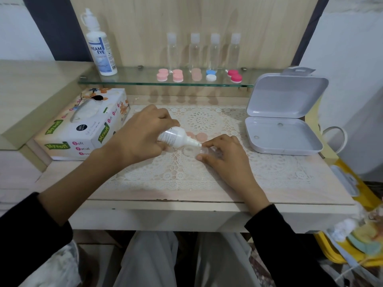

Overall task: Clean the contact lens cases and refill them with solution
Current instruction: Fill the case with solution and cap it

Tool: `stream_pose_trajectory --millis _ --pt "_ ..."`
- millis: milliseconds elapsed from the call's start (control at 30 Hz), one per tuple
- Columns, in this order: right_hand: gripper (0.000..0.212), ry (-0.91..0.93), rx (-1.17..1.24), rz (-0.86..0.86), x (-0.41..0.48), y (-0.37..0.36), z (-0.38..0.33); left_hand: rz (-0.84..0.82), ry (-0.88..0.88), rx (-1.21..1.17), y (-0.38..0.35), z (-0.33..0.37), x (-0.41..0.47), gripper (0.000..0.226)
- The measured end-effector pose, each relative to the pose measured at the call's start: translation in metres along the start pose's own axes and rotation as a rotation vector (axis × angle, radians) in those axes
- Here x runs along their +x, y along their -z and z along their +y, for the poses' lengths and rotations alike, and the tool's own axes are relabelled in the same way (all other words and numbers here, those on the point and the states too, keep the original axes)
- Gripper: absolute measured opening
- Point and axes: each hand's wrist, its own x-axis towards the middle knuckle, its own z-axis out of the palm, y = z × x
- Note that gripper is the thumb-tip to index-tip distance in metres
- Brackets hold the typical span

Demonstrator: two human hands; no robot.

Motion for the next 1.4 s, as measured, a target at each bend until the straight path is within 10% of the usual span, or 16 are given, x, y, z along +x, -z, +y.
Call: stream_pose_trajectory --millis 1400 --pt "0.040 0.029 -0.024 0.022 0.001 -0.002 0.003 0.020 -0.156 0.147 0.003 0.010 0.012 0.053"
